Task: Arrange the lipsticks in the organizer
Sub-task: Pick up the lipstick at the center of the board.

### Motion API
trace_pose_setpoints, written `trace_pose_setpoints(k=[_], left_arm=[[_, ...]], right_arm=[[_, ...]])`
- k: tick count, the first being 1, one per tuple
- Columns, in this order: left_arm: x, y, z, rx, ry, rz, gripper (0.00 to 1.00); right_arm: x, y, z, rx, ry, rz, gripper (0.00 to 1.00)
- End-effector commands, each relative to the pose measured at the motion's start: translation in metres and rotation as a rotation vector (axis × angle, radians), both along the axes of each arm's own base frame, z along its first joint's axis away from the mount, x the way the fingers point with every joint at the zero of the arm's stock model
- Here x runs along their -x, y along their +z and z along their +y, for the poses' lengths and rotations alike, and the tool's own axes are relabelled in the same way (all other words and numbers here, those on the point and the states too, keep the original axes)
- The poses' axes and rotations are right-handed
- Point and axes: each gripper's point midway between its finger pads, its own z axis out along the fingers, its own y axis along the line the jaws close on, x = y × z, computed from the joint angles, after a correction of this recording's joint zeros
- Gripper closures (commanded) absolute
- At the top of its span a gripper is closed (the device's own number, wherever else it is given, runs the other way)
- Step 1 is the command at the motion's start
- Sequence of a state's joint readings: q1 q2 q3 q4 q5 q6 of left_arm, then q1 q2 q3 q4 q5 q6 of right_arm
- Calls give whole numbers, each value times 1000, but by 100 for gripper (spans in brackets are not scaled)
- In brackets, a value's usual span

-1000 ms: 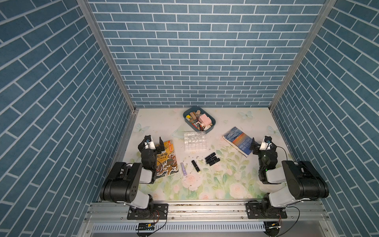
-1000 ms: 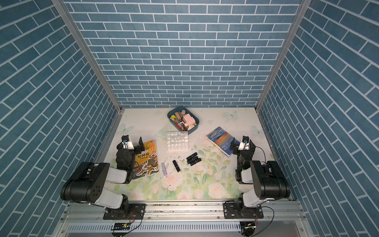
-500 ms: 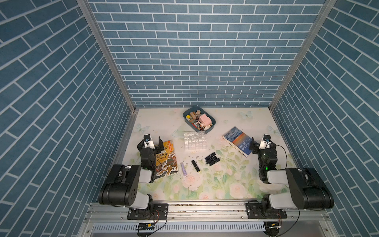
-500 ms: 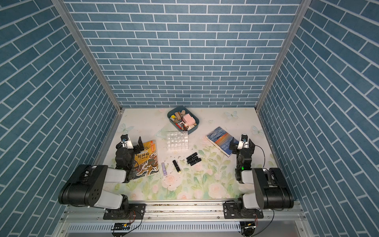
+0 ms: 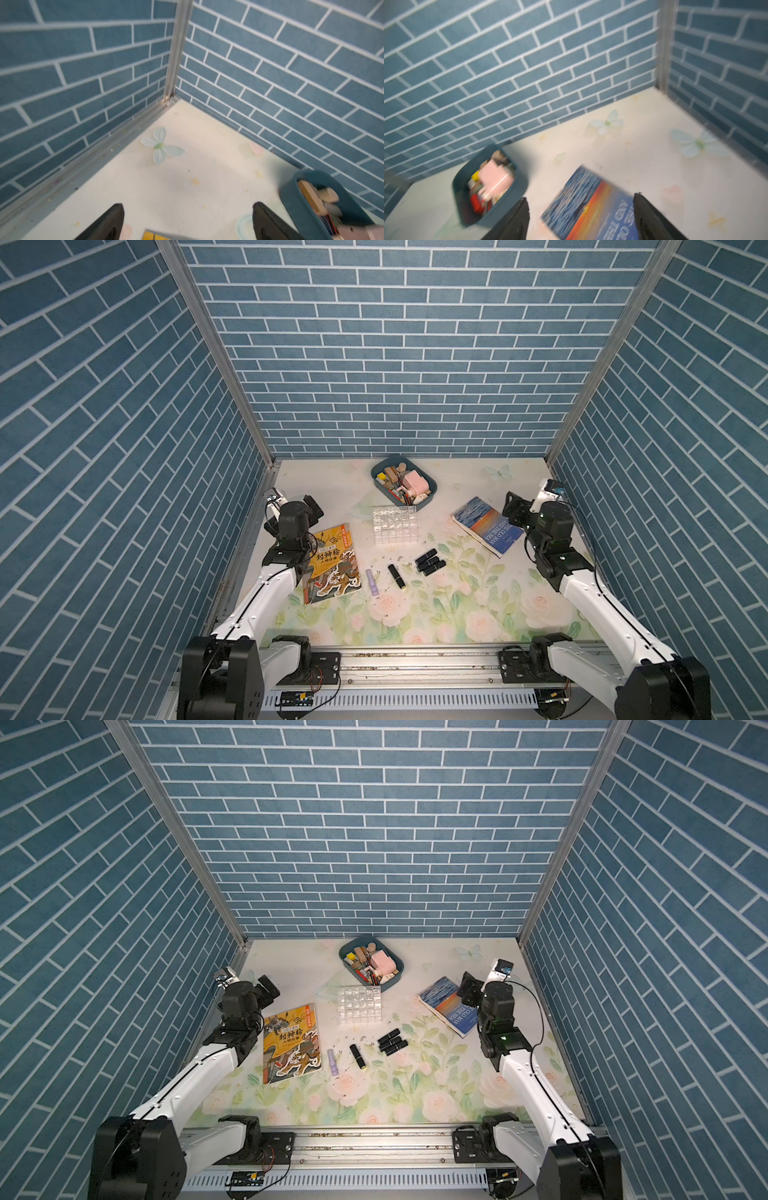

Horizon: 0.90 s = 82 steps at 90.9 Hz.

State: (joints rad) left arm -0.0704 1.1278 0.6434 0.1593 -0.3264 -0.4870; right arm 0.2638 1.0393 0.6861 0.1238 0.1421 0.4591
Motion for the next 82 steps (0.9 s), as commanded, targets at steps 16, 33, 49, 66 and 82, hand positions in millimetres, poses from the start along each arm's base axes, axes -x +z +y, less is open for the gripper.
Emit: trace_pose_setpoints(k=[16, 33, 49, 66, 82], left_arm=[[33, -13, -31, 44, -121, 101, 3], [66, 2, -44, 16, -159, 0, 1], [94, -48, -71, 122, -186, 93, 7], [100, -64, -83, 68, -185, 184, 8], [102, -73, -96, 36, -208, 263, 8]], right_arm=[[33, -31, 87, 4, 190, 185, 32], [46, -39, 150, 68, 327, 197, 38], [62, -53, 191, 140, 440, 211, 42], [69, -58, 208, 126, 479, 208, 45], [76, -60, 208, 133, 482, 217, 46]])
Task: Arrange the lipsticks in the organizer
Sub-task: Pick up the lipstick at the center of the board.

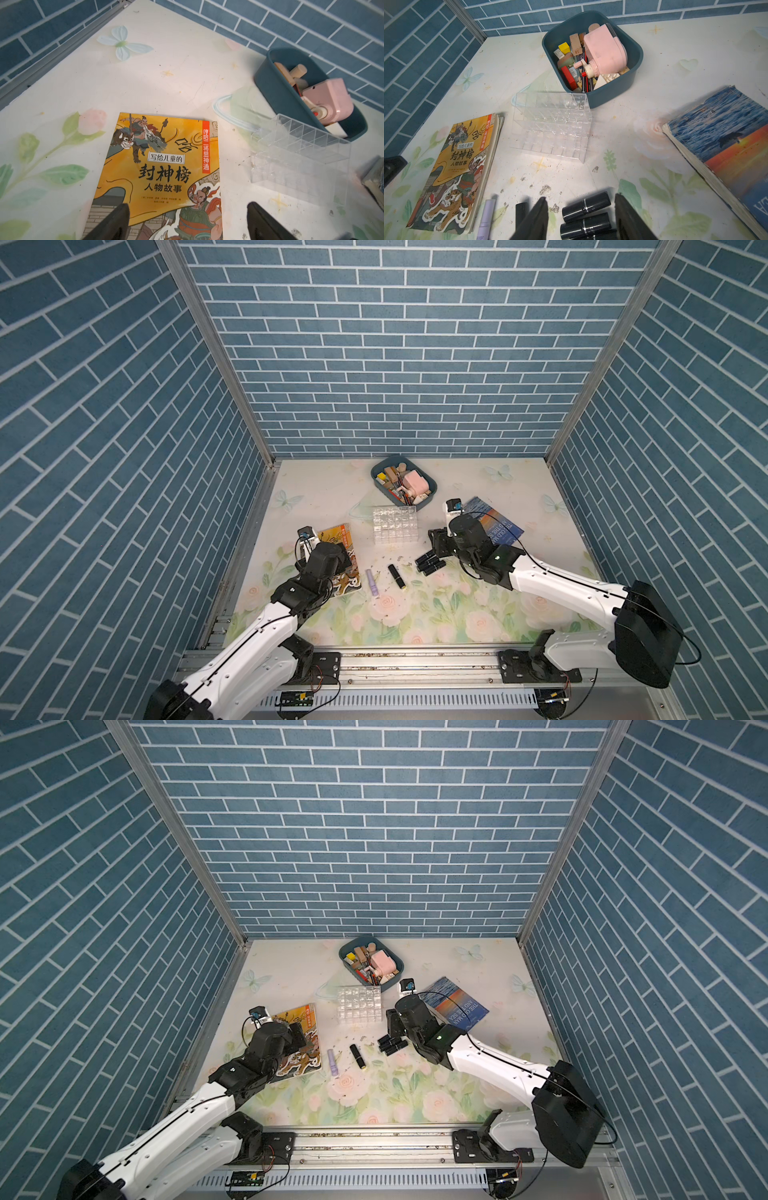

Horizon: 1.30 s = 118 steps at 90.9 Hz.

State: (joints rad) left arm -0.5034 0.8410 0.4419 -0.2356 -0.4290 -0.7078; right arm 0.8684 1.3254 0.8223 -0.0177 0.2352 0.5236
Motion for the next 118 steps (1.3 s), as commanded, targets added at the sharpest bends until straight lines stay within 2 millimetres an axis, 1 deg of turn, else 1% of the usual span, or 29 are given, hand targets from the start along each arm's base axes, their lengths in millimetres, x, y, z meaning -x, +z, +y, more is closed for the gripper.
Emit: trace_pose_setpoints(k=[1, 13, 21, 27, 43, 48, 61, 70, 76, 79, 81, 91, 105, 118], left_arm=[[3, 4, -2, -20, 24, 25, 8], [6, -4, -18, -2, -25, 63, 6], [9, -10, -26, 9, -53, 97, 5], [12, -14, -31, 21, -75, 117, 5], [18, -28, -42, 49, -130, 168, 16], [20, -36, -51, 70, -167, 199, 21], [29, -44, -79, 110, -251, 268, 33], [41, -50, -101, 167, -315, 313, 35], [48, -56, -111, 186, -337, 349, 38], [51, -64, -111, 165, -336, 373, 39], [49, -61, -113, 158, -337, 372, 40], [49, -73, -111, 105, -309, 404, 41], [48, -83, -127, 92, -336, 429, 42], [52, -97, -123, 41, -319, 475, 47]], right_arm=[[1, 9, 3, -11, -6, -25, 46], [7, -1, -1, -2, -17, -6, 47], [10, -3, -1, -9, -17, 2, 47], [13, -3, 0, -9, -11, 1, 48], [20, -8, 4, 4, 6, 12, 53], [22, -12, 7, 12, 15, 17, 56], [31, -27, 22, 70, 53, 52, 63], [36, -34, 30, 95, 71, 57, 66], [36, -36, 34, 91, 74, 55, 66], [36, -37, 35, 90, 75, 56, 66], [35, -36, 37, 87, 77, 55, 66], [33, -36, 40, 85, 79, 53, 66], [33, -35, 41, 90, 82, 50, 66], [33, -33, 38, 93, 76, 44, 66]])
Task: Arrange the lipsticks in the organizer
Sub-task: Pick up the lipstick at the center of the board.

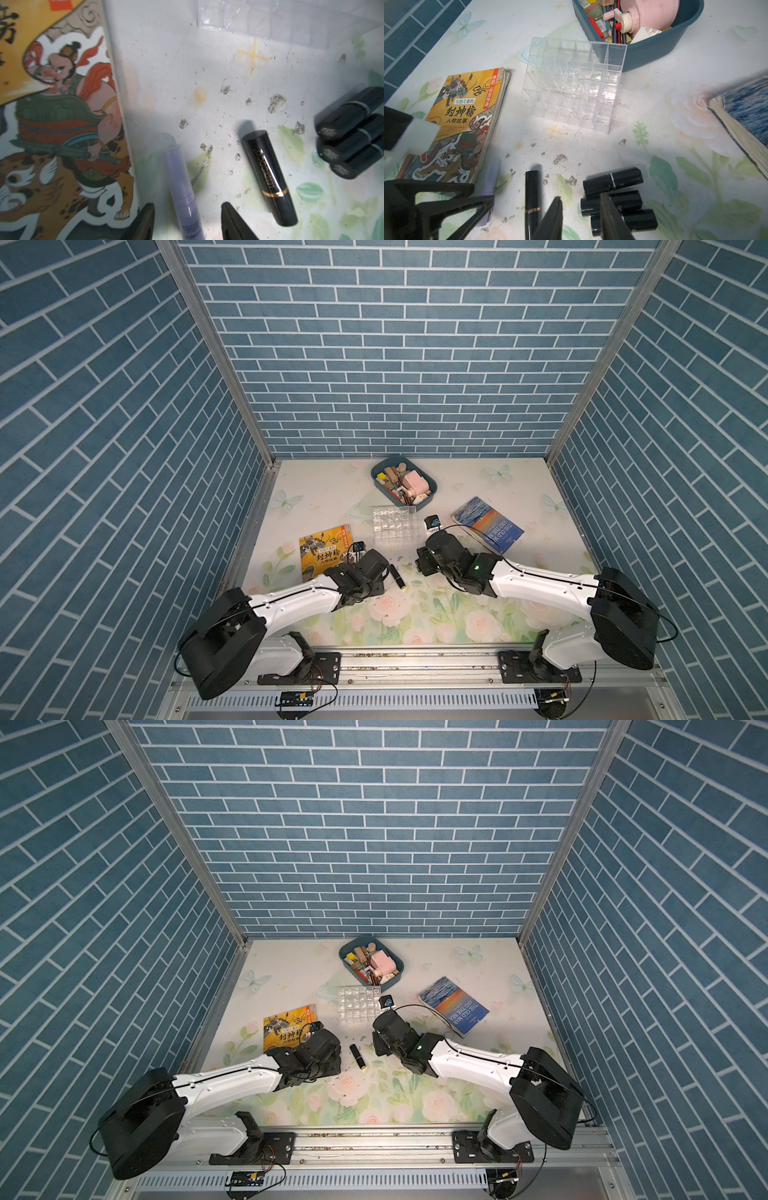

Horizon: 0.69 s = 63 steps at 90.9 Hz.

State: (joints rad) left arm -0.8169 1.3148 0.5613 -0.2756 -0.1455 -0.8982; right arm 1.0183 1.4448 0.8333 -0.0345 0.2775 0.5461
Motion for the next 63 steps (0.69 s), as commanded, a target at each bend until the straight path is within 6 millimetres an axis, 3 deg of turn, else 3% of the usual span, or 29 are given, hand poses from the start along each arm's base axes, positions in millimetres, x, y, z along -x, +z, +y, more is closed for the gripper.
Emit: trace_pose_setpoints(k=[1, 27, 49, 63], left_arm=[[-1, -4, 1, -31, 13, 7, 48], [3, -17, 3, -67, 5, 44, 65], [5, -14, 8, -122, -13, 47, 74], [11, -18, 10, -238, -63, 64, 74]], right_arm=[[-5, 9, 0, -10, -27, -20, 66], [-6, 14, 0, -17, -29, -32, 67], [-6, 20, -4, -30, -42, -47, 67], [-6, 19, -3, -29, -37, -43, 67]])
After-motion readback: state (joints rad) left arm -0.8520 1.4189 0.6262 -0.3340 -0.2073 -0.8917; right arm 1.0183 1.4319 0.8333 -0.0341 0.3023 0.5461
